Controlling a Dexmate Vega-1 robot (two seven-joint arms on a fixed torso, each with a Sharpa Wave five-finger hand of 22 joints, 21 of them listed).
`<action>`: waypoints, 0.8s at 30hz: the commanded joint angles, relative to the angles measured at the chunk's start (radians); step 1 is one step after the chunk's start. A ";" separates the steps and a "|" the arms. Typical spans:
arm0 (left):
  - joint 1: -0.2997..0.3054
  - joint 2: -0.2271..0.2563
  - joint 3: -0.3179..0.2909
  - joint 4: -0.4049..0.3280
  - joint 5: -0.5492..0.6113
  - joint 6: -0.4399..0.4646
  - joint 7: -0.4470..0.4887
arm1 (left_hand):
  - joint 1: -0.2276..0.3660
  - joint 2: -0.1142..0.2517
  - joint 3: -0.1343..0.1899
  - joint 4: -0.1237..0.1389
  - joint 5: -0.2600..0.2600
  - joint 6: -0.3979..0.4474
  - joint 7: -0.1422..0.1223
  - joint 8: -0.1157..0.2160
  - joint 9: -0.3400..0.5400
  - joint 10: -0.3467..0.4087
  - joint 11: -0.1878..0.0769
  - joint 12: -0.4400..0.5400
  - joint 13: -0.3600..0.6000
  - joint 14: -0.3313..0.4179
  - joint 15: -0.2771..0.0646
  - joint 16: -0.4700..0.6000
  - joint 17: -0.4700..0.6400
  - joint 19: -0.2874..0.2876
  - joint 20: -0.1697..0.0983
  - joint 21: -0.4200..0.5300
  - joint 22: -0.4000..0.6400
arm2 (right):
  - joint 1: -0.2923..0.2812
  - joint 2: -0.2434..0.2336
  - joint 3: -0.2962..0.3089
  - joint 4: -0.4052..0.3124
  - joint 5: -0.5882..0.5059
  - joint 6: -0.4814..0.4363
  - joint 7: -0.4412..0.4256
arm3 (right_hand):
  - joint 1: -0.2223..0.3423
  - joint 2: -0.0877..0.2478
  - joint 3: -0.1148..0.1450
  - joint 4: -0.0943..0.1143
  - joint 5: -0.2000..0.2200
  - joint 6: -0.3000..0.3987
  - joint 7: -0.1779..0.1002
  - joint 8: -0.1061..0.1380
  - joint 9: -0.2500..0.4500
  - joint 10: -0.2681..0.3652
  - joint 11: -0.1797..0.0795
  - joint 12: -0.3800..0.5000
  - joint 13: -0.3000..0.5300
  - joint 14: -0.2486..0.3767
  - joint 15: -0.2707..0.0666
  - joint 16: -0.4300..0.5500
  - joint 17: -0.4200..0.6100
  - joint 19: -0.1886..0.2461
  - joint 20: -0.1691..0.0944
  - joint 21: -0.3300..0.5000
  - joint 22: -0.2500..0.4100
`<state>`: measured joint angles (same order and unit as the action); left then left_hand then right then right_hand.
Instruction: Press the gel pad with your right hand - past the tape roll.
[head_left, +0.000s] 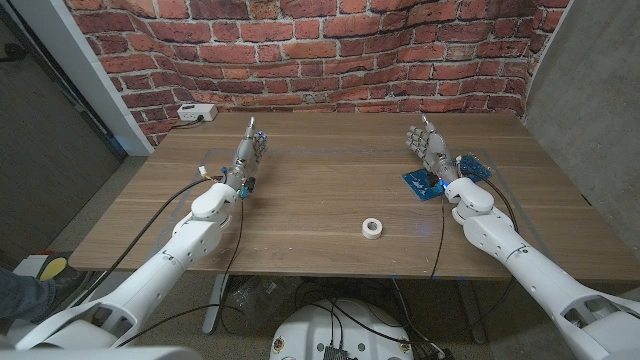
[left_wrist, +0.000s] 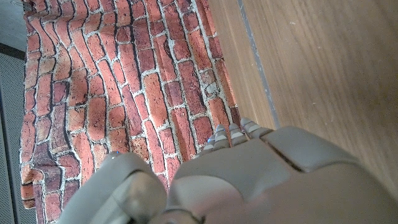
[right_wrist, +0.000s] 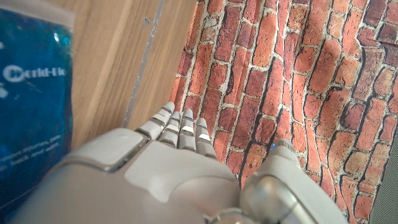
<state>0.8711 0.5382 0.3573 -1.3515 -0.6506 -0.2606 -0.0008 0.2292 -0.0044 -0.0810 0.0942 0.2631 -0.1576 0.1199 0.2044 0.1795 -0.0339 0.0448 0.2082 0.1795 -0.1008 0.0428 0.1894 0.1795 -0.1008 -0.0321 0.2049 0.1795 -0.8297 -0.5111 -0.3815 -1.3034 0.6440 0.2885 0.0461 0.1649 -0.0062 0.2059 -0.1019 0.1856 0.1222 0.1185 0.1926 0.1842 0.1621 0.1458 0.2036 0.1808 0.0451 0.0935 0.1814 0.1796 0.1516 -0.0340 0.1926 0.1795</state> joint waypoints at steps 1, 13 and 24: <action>0.055 0.043 -0.018 -0.090 0.000 0.017 0.026 | 0.008 0.000 -0.002 0.005 0.006 -0.002 0.011 0.005 0.005 0.009 0.008 0.008 0.005 -0.003 0.001 0.005 0.002 -0.005 -0.002 0.006 0.002 | -0.017 -0.001 -0.001 -0.024 -0.030 0.038 -0.021 | 0.008 0.002 0.007 -0.002 0.005 0.012 0.003 0.007 0.003 0.012 -0.004 0.008 0.003 0.011 0.007 0.010 0.002 0.007 -0.001 0.007 0.003; 0.084 0.074 -0.028 -0.130 -0.009 0.010 -0.002 | 0.014 0.004 -0.005 0.003 0.004 0.024 0.007 0.011 0.005 0.035 0.002 0.014 0.005 0.018 -0.001 0.009 0.002 0.004 0.005 0.008 0.002 | -0.077 -0.043 0.014 -0.123 -0.119 0.073 -0.115 | 0.010 0.003 0.004 -0.006 0.003 0.055 -0.014 0.017 0.006 0.044 -0.014 0.018 0.004 0.045 -0.009 0.015 0.002 0.039 -0.005 0.017 0.003; 0.114 0.136 -0.042 -0.195 0.023 0.019 0.001 | 0.024 0.013 -0.005 0.001 0.003 0.055 0.007 0.016 0.005 0.059 0.007 0.018 0.005 0.048 -0.003 0.013 0.001 0.022 0.011 0.012 0.001 | -0.126 -0.090 0.039 -0.173 -0.156 0.094 -0.141 | 0.008 0.003 0.001 -0.006 0.003 0.079 -0.022 0.024 0.007 0.053 -0.020 0.020 0.004 0.061 -0.014 0.016 0.002 0.056 -0.010 0.021 0.003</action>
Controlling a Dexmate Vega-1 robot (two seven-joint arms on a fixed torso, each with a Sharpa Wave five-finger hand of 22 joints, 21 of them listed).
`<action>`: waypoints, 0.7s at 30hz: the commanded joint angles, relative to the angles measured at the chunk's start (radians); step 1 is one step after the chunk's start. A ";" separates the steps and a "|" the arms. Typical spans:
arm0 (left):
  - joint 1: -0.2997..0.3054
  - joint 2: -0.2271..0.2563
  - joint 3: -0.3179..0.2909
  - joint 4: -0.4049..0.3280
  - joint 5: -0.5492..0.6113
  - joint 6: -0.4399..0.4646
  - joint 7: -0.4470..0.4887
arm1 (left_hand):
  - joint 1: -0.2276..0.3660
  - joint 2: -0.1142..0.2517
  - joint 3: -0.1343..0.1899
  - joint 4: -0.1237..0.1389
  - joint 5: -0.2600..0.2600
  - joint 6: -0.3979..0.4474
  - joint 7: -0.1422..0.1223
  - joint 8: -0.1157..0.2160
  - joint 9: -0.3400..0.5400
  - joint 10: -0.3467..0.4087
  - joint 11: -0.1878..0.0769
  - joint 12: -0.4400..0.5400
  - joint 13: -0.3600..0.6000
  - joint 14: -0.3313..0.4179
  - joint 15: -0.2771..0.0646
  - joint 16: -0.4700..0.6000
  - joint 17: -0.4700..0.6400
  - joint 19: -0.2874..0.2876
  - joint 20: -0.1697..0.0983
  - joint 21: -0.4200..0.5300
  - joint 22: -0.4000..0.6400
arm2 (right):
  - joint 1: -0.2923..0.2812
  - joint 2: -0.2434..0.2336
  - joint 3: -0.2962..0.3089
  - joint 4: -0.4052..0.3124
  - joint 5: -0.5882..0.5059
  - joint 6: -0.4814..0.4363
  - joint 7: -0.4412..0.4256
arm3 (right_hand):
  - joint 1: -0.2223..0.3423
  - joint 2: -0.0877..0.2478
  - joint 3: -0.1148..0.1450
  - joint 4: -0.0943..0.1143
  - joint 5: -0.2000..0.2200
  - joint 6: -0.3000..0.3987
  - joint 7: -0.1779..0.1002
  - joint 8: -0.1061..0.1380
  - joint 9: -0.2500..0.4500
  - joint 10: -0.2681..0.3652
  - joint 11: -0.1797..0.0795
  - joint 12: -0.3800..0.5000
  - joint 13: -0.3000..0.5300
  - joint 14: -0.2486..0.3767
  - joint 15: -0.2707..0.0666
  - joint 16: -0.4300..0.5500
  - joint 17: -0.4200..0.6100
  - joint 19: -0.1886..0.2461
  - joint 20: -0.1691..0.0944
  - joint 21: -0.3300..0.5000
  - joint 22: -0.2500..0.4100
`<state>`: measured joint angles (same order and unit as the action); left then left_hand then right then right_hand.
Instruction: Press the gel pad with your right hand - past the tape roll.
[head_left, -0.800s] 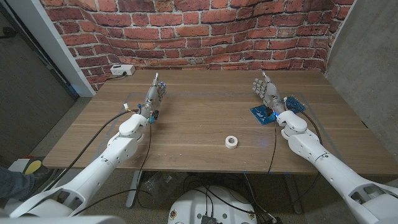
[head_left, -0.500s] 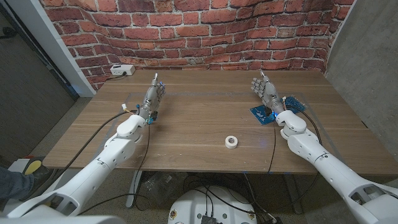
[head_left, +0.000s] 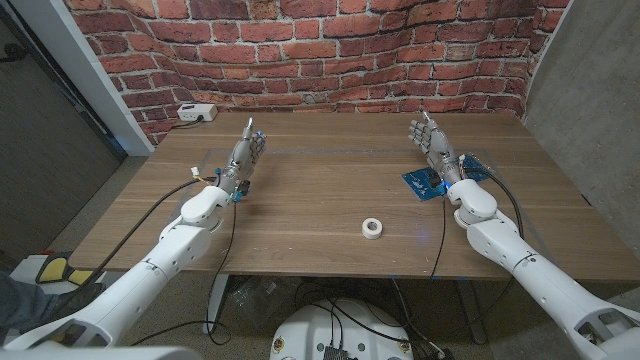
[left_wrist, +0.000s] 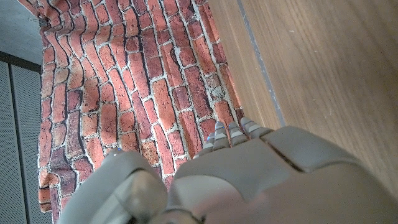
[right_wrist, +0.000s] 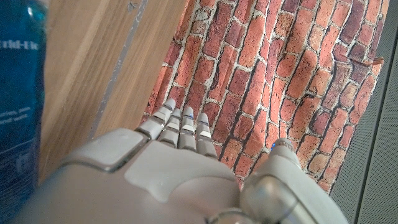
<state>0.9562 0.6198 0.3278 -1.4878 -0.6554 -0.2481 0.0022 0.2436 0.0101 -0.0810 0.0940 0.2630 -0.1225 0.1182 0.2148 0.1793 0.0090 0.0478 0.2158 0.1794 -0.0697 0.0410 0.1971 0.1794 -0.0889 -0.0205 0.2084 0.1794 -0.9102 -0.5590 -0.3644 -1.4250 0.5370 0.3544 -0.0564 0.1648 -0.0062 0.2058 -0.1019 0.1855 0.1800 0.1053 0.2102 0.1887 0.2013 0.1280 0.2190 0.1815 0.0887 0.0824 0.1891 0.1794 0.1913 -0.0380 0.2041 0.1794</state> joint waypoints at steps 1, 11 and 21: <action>0.031 0.057 -0.014 -0.063 0.032 0.004 0.000 | 0.011 0.000 -0.005 0.001 0.002 0.023 0.010 0.006 0.005 0.020 0.005 0.012 0.005 0.020 -0.002 0.006 0.001 0.013 -0.001 0.010 0.002 | -0.049 -0.044 0.025 -0.055 -0.048 0.029 -0.039 | 0.008 0.003 0.001 -0.006 0.003 0.029 -0.010 0.008 0.003 0.016 -0.002 0.005 0.003 0.020 -0.004 0.008 0.003 0.021 -0.006 0.010 0.003; 0.033 0.057 -0.011 -0.073 0.044 -0.001 0.005 | 0.031 0.016 -0.003 -0.005 -0.002 0.079 0.004 0.015 0.004 0.072 -0.002 0.021 0.005 0.069 -0.004 0.011 0.001 0.058 0.005 0.020 0.001 | -0.088 -0.088 0.055 -0.095 -0.087 0.027 -0.076 | 0.008 0.003 -0.002 -0.008 0.004 0.031 -0.009 0.003 0.005 0.031 -0.009 0.008 0.004 0.045 -0.010 0.010 0.002 0.048 -0.009 0.015 0.003; 0.040 0.064 -0.016 -0.088 0.054 -0.008 0.010 | 0.038 0.021 -0.002 -0.007 -0.004 0.090 0.005 0.015 0.004 0.082 -0.002 0.021 0.005 0.079 -0.005 0.010 0.001 0.068 0.007 0.021 0.001 | -0.148 -0.117 0.088 -0.148 -0.137 0.015 -0.150 | 0.008 0.003 -0.004 -0.008 0.005 0.038 -0.013 0.003 0.005 0.021 -0.005 0.002 0.004 0.042 -0.014 0.006 0.002 0.046 -0.010 0.012 0.003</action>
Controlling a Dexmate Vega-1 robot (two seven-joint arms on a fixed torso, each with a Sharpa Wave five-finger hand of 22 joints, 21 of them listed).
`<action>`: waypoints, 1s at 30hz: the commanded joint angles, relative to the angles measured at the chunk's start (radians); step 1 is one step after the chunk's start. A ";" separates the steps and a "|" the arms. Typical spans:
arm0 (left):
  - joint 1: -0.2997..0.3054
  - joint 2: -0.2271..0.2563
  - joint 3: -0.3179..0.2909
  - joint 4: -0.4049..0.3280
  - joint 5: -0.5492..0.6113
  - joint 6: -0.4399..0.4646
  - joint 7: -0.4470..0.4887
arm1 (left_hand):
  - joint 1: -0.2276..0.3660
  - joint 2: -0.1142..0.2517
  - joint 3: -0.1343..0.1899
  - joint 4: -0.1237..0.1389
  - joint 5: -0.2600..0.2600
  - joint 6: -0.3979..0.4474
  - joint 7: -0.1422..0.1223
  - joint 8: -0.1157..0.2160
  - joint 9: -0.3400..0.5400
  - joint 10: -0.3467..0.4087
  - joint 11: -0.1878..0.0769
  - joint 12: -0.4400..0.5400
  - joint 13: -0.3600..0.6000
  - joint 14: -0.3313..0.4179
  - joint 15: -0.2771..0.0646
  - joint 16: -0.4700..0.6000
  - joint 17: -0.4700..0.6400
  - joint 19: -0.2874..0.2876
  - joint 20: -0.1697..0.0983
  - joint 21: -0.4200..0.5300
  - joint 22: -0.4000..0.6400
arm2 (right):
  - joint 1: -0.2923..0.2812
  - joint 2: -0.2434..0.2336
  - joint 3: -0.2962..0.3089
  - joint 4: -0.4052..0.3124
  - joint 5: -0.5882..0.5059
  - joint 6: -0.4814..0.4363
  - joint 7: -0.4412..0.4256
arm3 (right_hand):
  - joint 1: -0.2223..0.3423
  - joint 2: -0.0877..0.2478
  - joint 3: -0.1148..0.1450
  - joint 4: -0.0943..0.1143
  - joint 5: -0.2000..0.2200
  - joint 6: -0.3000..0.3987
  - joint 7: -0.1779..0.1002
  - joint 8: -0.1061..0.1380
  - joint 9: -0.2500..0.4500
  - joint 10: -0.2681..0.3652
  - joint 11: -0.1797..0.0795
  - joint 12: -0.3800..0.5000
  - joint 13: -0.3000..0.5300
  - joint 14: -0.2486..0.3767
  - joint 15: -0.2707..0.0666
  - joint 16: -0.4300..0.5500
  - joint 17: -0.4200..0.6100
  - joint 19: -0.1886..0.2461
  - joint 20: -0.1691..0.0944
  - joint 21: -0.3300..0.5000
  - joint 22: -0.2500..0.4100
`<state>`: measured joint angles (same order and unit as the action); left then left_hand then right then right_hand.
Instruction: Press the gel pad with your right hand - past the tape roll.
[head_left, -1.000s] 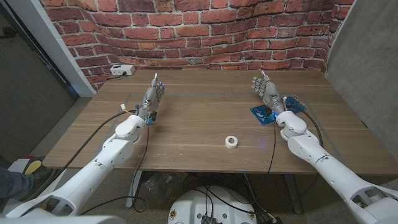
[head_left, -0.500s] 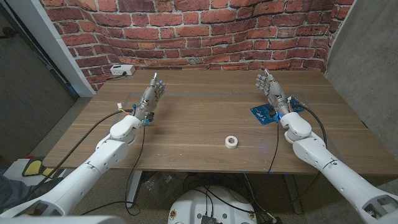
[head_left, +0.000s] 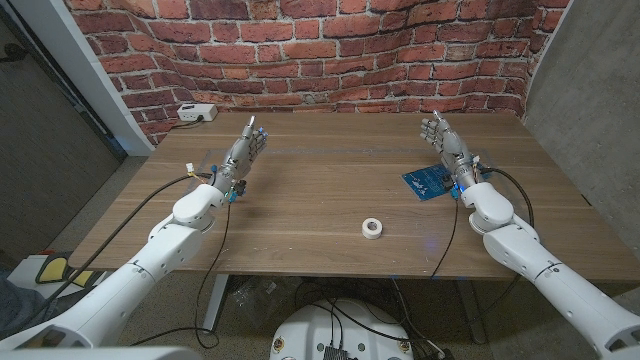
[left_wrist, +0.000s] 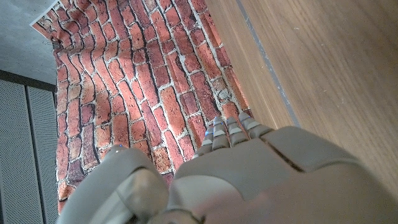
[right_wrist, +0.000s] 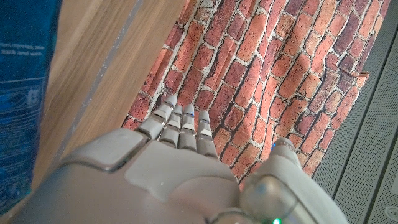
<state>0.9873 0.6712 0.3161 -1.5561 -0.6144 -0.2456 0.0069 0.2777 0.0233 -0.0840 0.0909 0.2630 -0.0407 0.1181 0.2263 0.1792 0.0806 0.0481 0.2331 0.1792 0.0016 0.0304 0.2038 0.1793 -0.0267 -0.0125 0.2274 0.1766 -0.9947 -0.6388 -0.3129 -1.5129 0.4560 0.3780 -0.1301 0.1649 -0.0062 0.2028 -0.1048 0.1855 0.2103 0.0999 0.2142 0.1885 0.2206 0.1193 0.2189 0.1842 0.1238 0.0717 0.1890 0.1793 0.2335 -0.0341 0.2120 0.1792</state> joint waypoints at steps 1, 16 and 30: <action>0.009 0.013 -0.004 -0.020 0.013 -0.010 0.006 | 0.005 0.008 0.001 -0.004 -0.004 0.009 0.005 0.003 0.004 0.011 -0.003 0.003 0.005 0.008 0.006 0.003 0.001 0.007 -0.002 0.002 0.003 | -0.064 -0.037 0.037 -0.061 -0.058 -0.010 -0.077 | 0.007 0.003 -0.001 -0.005 0.005 0.009 -0.007 0.000 0.005 0.002 0.004 0.003 0.001 0.007 -0.003 0.006 0.003 0.003 -0.015 0.003 0.003; 0.039 0.038 -0.021 -0.042 -0.002 -0.009 -0.010 | 0.011 0.013 0.000 -0.006 -0.006 0.019 0.005 0.001 0.004 0.020 -0.006 0.001 0.005 0.017 0.008 0.000 0.001 0.010 -0.008 0.000 0.003 | -0.115 -0.051 0.067 -0.112 -0.131 -0.026 -0.155 | 0.010 0.001 -0.004 -0.008 0.006 0.030 0.004 0.001 0.003 0.042 0.009 0.014 0.000 0.033 -0.003 0.008 0.002 0.031 -0.025 0.008 0.004; 0.022 0.038 -0.006 -0.031 0.026 0.014 0.008 | 0.015 0.014 -0.001 -0.007 -0.009 0.029 0.001 0.000 0.004 0.026 -0.007 -0.001 0.006 0.020 0.007 -0.002 0.001 0.013 -0.005 -0.002 0.003 | -0.174 -0.061 0.106 -0.155 -0.161 -0.039 -0.201 | 0.012 -0.002 -0.007 -0.011 0.006 0.056 0.015 0.004 0.002 0.065 0.014 0.019 -0.001 0.047 0.004 0.007 0.001 0.038 -0.022 0.007 0.004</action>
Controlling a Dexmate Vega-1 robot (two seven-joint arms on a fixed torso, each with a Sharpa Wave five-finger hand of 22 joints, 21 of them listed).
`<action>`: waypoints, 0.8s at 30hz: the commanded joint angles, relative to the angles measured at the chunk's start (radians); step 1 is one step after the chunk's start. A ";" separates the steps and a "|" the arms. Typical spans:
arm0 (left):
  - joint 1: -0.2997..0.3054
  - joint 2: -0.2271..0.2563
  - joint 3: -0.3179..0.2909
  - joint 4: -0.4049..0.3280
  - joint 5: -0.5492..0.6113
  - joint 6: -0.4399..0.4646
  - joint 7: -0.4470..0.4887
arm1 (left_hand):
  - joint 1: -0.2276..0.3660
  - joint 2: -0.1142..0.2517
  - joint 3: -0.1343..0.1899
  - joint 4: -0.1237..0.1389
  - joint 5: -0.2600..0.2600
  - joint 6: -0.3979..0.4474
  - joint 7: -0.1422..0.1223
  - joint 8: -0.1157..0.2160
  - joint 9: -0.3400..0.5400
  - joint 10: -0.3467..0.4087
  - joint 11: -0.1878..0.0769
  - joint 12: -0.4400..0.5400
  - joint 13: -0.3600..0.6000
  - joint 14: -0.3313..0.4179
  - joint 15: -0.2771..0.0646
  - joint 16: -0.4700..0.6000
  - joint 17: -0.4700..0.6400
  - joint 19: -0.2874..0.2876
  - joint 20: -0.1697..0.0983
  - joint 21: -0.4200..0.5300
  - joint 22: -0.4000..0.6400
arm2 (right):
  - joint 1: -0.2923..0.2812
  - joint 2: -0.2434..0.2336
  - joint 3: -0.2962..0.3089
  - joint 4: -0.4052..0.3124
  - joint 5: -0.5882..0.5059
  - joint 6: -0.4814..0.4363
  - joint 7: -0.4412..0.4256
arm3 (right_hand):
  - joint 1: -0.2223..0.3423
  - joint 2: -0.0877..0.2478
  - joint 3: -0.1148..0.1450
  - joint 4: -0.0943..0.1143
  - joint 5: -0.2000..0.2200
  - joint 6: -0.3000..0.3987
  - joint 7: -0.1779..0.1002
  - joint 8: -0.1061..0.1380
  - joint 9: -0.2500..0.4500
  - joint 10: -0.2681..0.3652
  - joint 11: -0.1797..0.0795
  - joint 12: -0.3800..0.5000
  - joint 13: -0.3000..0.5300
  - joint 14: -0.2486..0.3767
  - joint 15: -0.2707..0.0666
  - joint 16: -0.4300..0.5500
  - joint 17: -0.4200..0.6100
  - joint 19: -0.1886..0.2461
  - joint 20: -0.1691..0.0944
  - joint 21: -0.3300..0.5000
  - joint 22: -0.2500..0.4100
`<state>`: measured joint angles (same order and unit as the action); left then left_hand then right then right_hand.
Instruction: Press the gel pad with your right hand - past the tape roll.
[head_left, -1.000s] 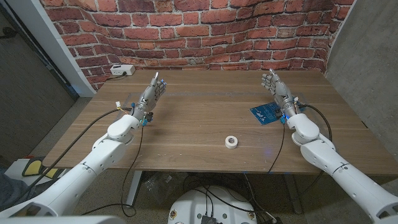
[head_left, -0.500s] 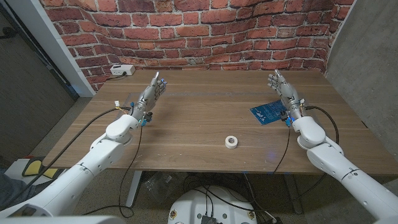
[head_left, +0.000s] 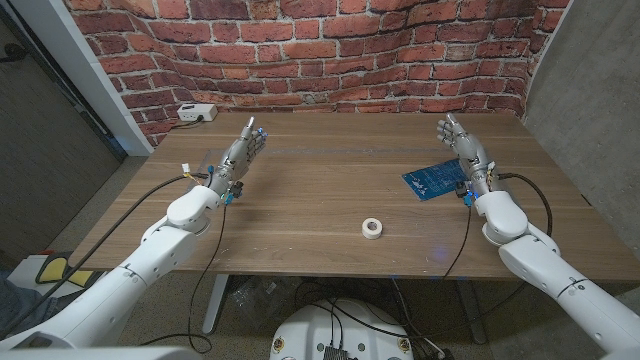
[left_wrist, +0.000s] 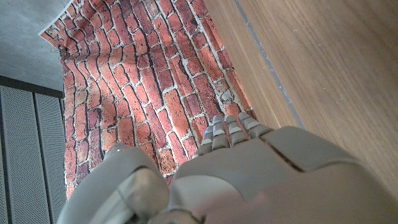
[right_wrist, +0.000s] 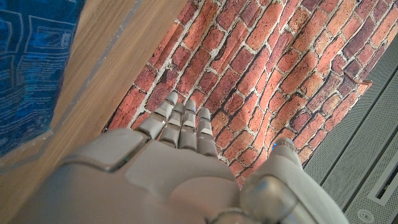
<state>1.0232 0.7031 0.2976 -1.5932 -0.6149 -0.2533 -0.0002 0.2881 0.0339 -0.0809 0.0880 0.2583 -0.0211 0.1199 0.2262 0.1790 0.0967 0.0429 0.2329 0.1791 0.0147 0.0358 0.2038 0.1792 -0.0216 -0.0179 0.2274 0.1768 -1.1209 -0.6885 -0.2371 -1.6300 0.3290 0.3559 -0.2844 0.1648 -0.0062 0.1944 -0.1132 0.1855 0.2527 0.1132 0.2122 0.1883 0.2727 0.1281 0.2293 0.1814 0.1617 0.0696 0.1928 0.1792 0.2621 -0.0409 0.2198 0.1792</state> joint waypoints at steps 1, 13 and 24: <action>-0.015 0.004 0.012 0.007 0.027 0.023 0.018 | 0.005 0.004 -0.005 -0.004 -0.004 0.009 0.000 0.000 0.004 0.010 -0.002 -0.001 0.006 0.006 0.002 -0.003 0.002 0.007 0.001 -0.003 0.003 | -0.051 -0.017 0.032 -0.039 -0.036 -0.017 -0.042 | 0.012 -0.002 0.001 -0.003 0.006 0.013 0.002 0.006 0.002 0.014 0.006 0.008 0.002 0.009 0.005 0.003 0.001 0.009 -0.015 -0.001 0.004; -0.045 -0.019 0.032 0.055 -0.004 0.038 -0.025 | 0.009 0.007 -0.007 -0.004 -0.007 0.017 -0.009 -0.003 0.005 0.012 -0.005 -0.004 0.006 0.008 -0.003 -0.006 0.002 0.004 0.005 -0.008 0.002 | -0.102 -0.024 0.062 -0.068 -0.084 -0.033 -0.091 | 0.012 -0.004 -0.002 -0.004 0.006 0.002 -0.001 -0.003 0.001 0.001 0.010 -0.001 0.002 -0.010 0.006 -0.007 0.001 -0.008 -0.012 -0.011 0.004; -0.012 -0.010 0.020 0.018 0.020 -0.009 0.000 | 0.012 0.009 -0.008 -0.005 -0.008 0.018 -0.012 -0.006 0.005 0.012 -0.006 -0.008 0.006 0.009 -0.004 -0.008 0.002 0.002 0.006 -0.011 0.002 | -0.115 -0.056 0.060 -0.110 -0.243 -0.130 -0.175 | 0.014 -0.003 -0.002 -0.004 0.006 -0.006 -0.007 -0.008 0.001 -0.006 0.004 -0.005 0.002 -0.020 0.000 -0.011 0.001 -0.011 -0.011 -0.014 0.004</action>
<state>0.9905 0.6939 0.3232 -1.5586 -0.6053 -0.2234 -0.0082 0.2960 0.0416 -0.0852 0.0838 0.2512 -0.0086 0.1075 0.2218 0.1790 0.1004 0.0394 0.2244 0.1840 0.0179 0.0322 0.1991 0.1791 -0.0180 -0.0142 0.2204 0.1769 -1.2172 -0.7219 -0.1812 -1.7068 0.2025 0.2944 -0.3948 0.1648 -0.0061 0.1917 -0.1159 0.1854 0.2487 0.1094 0.2102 0.1882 0.2706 0.1336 0.2275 0.1815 0.1462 0.0695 0.1882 0.1791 0.2544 -0.0408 0.2089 0.1791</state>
